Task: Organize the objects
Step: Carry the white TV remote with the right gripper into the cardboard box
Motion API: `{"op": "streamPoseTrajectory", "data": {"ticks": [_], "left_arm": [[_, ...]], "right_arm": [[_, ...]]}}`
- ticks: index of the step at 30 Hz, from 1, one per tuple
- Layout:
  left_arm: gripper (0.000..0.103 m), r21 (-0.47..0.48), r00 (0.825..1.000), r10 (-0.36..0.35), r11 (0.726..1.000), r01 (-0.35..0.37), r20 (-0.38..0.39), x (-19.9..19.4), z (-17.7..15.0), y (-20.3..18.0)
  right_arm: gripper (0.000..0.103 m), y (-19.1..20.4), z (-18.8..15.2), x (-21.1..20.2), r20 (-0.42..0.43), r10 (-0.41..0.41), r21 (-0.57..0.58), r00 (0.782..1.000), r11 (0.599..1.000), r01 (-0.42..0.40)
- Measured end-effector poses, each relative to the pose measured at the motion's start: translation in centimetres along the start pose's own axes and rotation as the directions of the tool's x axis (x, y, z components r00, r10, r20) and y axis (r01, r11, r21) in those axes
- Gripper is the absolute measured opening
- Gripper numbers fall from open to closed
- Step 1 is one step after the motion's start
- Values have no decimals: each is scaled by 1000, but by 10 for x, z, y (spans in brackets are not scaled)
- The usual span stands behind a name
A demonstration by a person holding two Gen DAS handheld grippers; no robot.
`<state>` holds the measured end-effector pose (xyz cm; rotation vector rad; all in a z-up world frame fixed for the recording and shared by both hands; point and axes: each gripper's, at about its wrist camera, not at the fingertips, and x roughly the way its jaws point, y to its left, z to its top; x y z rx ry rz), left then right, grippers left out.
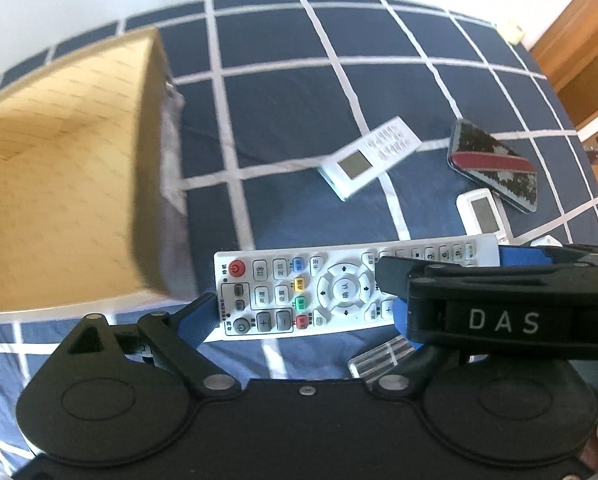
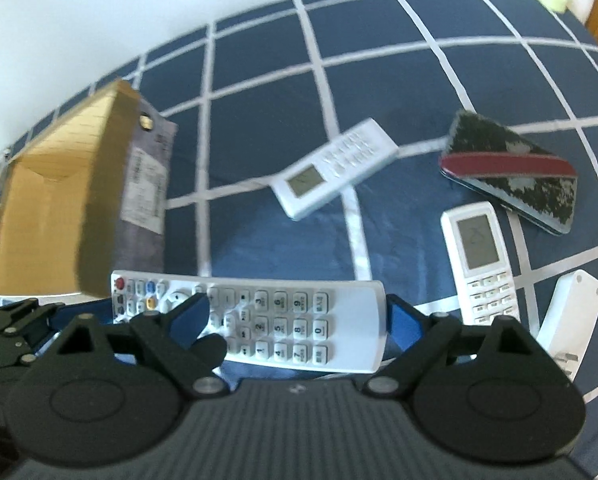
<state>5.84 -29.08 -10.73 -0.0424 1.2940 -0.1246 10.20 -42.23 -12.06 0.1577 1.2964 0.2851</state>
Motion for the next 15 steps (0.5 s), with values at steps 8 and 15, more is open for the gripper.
{"op": "streamPoseTrajectory", "data": {"ticks": [8,15], "left_arm": [[92,-23,996,46,999,-45,81,-45,-15,34],[92,-41,989,85,996,-80,119,-71,-25,74]], "right_arm": [[92,48,-9,-29,71,46,-50,996,998,-43],[92,95,-15,-34,103,87,-81,991,994,-79]]}}
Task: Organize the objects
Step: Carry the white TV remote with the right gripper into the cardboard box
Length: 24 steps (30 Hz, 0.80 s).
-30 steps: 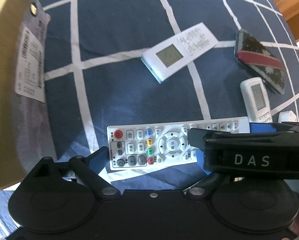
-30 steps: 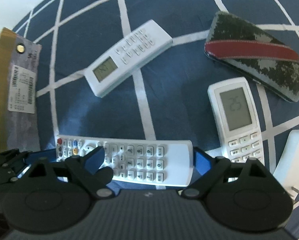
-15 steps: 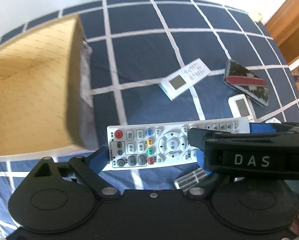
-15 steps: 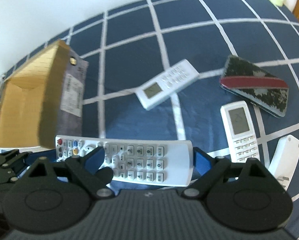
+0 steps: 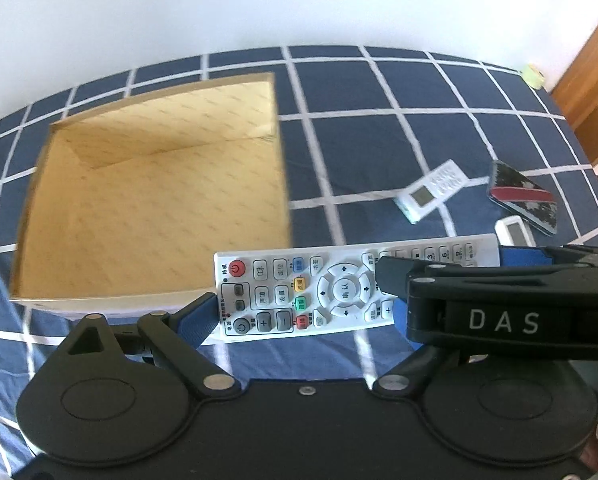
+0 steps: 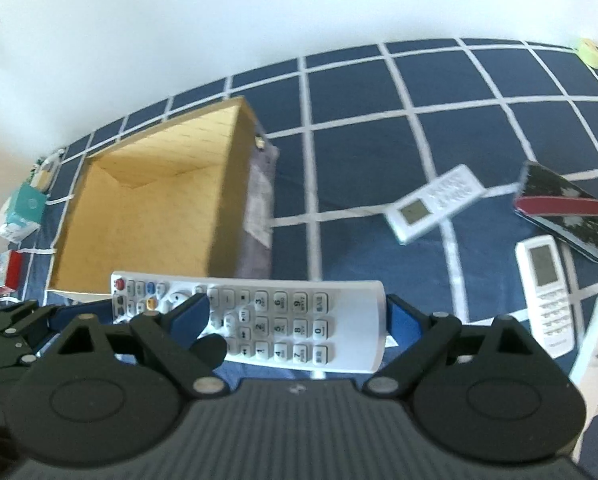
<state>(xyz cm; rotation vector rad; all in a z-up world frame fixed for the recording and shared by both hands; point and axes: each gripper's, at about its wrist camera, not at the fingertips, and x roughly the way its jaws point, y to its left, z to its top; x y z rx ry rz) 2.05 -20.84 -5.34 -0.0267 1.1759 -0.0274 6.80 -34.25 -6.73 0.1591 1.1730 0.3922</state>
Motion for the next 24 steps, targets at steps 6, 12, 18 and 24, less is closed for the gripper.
{"op": "streamPoseTrajectory", "data": {"ticks": [6,12,18,24], "left_arm": [[92,-19,999,28,999,-28,23,-13,-3,42],[92,-37,998,52,998,-50,41,-22,-3,87],[92,-59,997,56,997,-53,48,-19,2,130],[92,-67,998,41,997,-38,42,-8,16,164]], "right_arm": [[92,44,1,7,16,28,-27,999,999,-28],[92,89,5,22,28,52,-50,998,997,-51],[92,131,13,40,30,58,-68,998,996,-56],[92,160,29,63,23,41,-74,999,996,-39]]}}
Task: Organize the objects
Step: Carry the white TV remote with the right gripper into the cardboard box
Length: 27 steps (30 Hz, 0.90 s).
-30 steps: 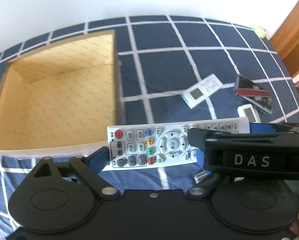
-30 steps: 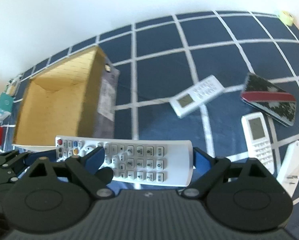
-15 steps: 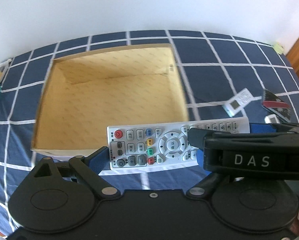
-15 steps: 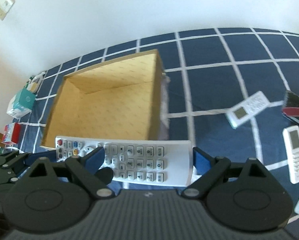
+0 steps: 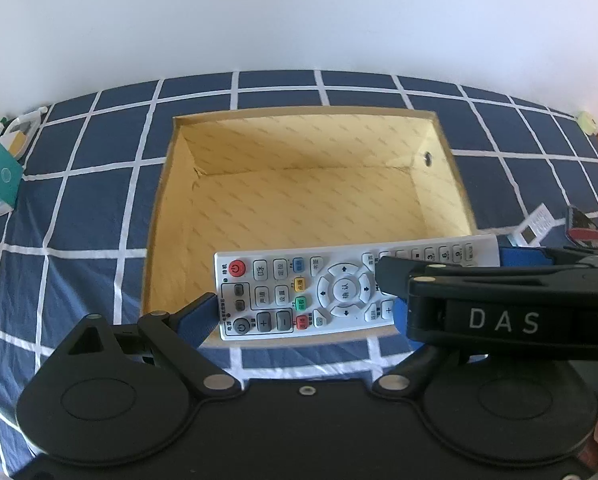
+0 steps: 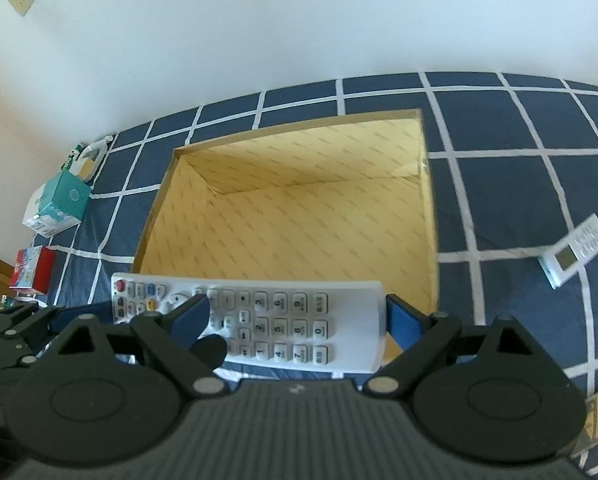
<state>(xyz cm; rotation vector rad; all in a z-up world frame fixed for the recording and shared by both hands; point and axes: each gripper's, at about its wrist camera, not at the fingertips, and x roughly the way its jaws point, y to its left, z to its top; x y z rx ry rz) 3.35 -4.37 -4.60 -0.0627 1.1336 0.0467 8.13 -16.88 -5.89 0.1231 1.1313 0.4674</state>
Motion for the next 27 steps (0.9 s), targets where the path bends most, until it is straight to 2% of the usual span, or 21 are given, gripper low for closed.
{"op": "streamPoseTrajectory", "data": {"ticks": [10,17,27], "left_arm": [[92,-10,999,-25,1000,24,-38,54,46,34],[92,-9,996,-35,999,34,-86,108,74,43],[92,-21,991,-52,999,49,-126,164,101,52]], "right_arm": [[92,8,48,60,-36,-25,0,999,1000,25],[92,-7,74,112,-78,-33,28,996,999,36],[92,-28,95,169,-114,-45,44,992,998,51]]}}
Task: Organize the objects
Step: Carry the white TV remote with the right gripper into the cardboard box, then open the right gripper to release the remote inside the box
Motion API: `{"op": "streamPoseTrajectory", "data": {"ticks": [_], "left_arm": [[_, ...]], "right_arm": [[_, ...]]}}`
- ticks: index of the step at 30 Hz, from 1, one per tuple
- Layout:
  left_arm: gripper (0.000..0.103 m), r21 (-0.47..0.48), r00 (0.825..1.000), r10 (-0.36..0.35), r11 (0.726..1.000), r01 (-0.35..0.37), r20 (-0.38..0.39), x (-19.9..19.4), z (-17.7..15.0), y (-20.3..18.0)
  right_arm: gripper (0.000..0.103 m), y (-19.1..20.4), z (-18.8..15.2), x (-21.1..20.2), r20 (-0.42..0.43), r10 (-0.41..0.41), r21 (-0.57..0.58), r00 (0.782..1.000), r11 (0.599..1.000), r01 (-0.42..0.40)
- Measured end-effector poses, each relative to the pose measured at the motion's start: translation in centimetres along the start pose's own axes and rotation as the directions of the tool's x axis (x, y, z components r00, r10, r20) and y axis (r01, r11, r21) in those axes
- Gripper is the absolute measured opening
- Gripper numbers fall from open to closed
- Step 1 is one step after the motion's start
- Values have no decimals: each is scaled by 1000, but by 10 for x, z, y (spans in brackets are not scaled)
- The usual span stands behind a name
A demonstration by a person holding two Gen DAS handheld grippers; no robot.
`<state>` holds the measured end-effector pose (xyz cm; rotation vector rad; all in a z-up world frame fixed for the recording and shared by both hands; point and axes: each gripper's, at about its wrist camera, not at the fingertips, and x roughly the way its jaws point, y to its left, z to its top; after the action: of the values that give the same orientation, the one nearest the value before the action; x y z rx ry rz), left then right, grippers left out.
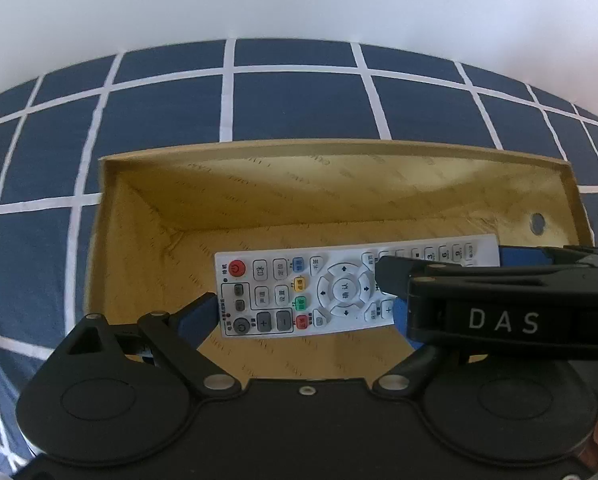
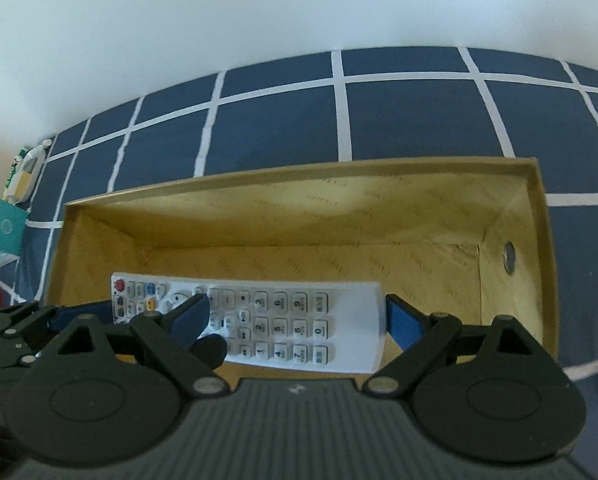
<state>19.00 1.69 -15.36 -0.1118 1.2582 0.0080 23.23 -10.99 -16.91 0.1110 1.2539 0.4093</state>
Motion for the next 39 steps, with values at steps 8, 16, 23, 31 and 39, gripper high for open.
{"op": "streamPoseTrajectory", "data": {"ticks": [8,16,23,31,39], "left_arm": [[92,5,1000,-6,1000,6,-10,23,17,1],[92,1,1000,-11,1000,11,-22,41,22,2],[93,-8,999,-24,1000,23,-32,50,28,6],[94,-9,999,-26,1000,26,-41,55,31,8],[94,-27,999,-41,999,40,-33,39,29,3]], "right_arm": [[92,-12,10,24,9,-8,18,1000,1000,8],[92,-14,13,43,-1,-14,22,1000,1000,14],[93,-19,19,53,-15,-24,37,1000,999,25],[93,-25,29,56,-27,-23,55,999,998,25],[93,-21,33,39,-23,-41,54,999,998,42]]}}
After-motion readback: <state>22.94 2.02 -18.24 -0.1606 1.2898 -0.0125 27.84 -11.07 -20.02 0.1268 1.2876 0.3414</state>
